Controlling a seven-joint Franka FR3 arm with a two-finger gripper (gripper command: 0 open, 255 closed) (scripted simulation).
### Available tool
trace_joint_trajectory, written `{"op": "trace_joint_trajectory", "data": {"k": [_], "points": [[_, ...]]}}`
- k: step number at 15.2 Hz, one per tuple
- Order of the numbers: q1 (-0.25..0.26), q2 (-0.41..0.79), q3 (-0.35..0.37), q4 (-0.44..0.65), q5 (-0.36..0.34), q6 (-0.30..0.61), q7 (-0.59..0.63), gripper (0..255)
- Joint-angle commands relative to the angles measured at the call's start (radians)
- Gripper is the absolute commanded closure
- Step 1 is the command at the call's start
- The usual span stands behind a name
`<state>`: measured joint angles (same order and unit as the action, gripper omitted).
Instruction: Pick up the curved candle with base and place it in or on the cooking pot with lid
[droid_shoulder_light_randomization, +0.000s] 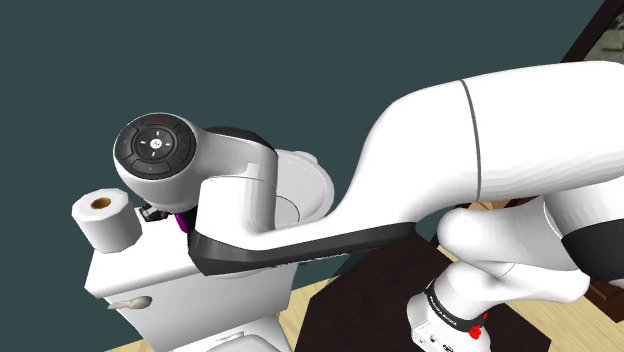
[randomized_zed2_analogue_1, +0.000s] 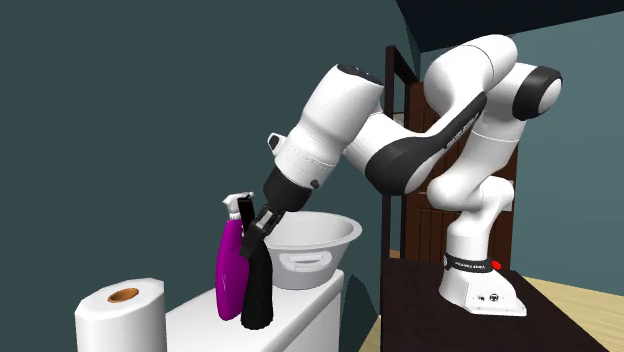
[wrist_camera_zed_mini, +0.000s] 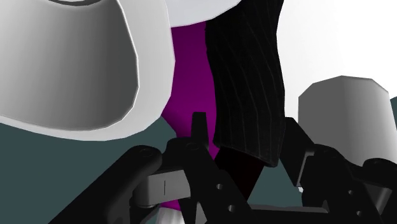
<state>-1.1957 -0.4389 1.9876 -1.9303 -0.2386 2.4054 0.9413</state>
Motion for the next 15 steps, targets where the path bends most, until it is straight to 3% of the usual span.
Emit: {"op": "trace_joint_trajectory", "data": {"k": [1, 15], "points": [[0.011, 0.012, -0.011, 0.008, -0.007, -0.017, -0.003, 255], [0.069, 0.094, -0.072, 0.120, -0.047, -0.177, -0.043, 255]]}}
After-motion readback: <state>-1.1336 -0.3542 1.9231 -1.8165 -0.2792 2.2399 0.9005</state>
